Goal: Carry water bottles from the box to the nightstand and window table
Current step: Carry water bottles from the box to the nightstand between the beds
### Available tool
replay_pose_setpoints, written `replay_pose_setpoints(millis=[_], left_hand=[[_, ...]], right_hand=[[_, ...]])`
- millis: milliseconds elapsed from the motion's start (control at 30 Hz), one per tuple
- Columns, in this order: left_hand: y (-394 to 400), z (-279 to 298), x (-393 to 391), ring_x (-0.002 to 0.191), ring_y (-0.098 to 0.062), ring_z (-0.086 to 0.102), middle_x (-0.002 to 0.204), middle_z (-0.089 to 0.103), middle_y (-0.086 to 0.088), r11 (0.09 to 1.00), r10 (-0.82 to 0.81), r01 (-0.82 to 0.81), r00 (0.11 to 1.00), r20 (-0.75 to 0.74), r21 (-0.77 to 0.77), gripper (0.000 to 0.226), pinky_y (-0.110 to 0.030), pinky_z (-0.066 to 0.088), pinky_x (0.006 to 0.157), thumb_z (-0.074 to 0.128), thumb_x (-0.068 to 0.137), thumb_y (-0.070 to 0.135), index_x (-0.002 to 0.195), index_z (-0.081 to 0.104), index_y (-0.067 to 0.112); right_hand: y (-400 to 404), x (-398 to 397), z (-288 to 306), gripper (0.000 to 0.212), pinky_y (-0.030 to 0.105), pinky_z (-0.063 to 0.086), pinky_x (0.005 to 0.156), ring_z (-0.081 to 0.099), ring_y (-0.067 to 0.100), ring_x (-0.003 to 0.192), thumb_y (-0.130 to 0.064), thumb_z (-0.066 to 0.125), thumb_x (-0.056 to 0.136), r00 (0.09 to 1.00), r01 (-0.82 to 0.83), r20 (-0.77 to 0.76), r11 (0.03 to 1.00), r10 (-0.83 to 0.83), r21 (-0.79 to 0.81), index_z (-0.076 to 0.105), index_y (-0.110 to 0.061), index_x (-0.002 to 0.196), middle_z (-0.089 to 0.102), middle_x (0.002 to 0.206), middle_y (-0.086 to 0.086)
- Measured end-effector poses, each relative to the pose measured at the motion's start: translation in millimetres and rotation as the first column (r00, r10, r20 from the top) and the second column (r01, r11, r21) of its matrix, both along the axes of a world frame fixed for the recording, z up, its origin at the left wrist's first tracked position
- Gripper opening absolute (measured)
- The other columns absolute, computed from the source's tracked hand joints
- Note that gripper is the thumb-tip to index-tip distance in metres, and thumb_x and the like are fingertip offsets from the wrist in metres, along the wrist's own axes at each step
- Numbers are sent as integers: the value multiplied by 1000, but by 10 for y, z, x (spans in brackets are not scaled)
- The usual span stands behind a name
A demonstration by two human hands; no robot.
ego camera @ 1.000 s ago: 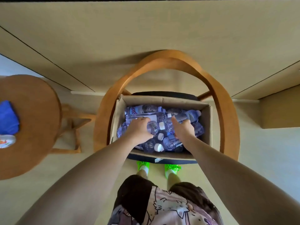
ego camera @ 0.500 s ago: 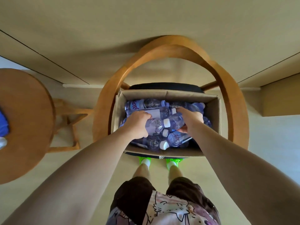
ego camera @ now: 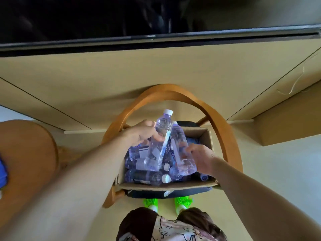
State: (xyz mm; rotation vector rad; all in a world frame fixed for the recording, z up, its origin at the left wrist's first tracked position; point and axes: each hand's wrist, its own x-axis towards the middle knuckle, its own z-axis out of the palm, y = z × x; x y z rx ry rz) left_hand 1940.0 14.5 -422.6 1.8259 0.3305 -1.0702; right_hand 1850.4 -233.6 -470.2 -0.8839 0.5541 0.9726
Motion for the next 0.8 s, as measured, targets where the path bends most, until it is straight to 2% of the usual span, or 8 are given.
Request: replay_pose_setpoints(millis=[67, 167, 267, 333, 400, 467, 567, 800], left_hand=[[-94, 158, 39, 83, -24, 74, 95, 77, -10, 964, 142, -158, 986, -88, -212, 30, -35, 58, 64, 77, 82, 2, 108, 63, 8], [-273, 393, 82, 70, -23, 71, 86, 73, -10, 853, 280, -319, 948, -154, -412, 32, -35, 60, 62, 64, 87, 25, 114, 67, 6], [-461, 684, 170, 66, -29, 70, 81, 70, -14, 803, 351, -360, 930, -112, -475, 49, -34, 58, 59, 74, 81, 54, 103, 67, 11], [-557, 905, 236, 67, -31, 71, 82, 72, -15, 845, 316, -305, 947, -50, -438, 62, -34, 59, 59, 85, 64, 66, 93, 70, 14], [-656, 1103, 293, 63, -28, 70, 78, 72, -15, 891, 257, -234, 966, 8, -389, 58, -31, 57, 57, 87, 63, 62, 89, 69, 13], [-786, 1277, 352, 57, -25, 67, 73, 71, -12, 902, 244, -219, 970, 21, -371, 45, -29, 54, 56, 87, 72, 43, 95, 66, 10], [-989, 1538, 442, 53, -24, 65, 70, 67, -12, 897, 235, -181, 968, 87, -403, 39, -29, 53, 48, 80, 80, 22, 109, 59, 6], [-1400, 2125, 449, 56, -26, 63, 72, 62, -14, 843, 35, 106, 967, 251, -528, 43, -34, 56, 56, 78, 82, 16, 116, 53, 6]], right_hand=[[-43, 92, 197, 63, 44, 60, 77, 71, 32, 87, -16, 84, 62, 996, 4, 84, 997, -10, 76, 70, -8, 122, 71, 108, 19], [-84, 287, 519, 59, 52, 57, 89, 69, 36, 91, -38, 84, 72, 973, 47, 226, 998, -55, 42, 71, -4, 118, 69, 105, 21], [-135, 461, 863, 50, 47, 58, 82, 67, 32, 78, -50, 77, 80, 942, 140, 309, 990, -133, 1, 68, -5, 100, 65, 90, 19], [-218, 547, 1072, 35, 40, 58, 72, 66, 29, 72, -44, 74, 85, 927, 194, 329, 981, -181, -6, 64, -11, 91, 64, 84, 13], [-308, 604, 1284, 28, 35, 58, 67, 65, 27, 68, -33, 75, 85, 914, 215, 352, 977, -204, 8, 60, -11, 94, 63, 81, 11], [-395, 634, 1496, 28, 34, 57, 65, 64, 26, 65, -26, 78, 78, 897, 228, 384, 973, -217, 17, 60, -11, 94, 63, 79, 11], [-506, 613, 1807, 44, 34, 57, 62, 63, 24, 64, -27, 85, 63, 869, 273, 444, 960, -218, -62, 61, -11, 97, 65, 80, 10], [-723, 164, 2321, 48, 35, 57, 67, 64, 22, 70, -27, 83, 74, 752, 513, 512, 856, -415, -59, 58, -9, 110, 66, 85, 10]])
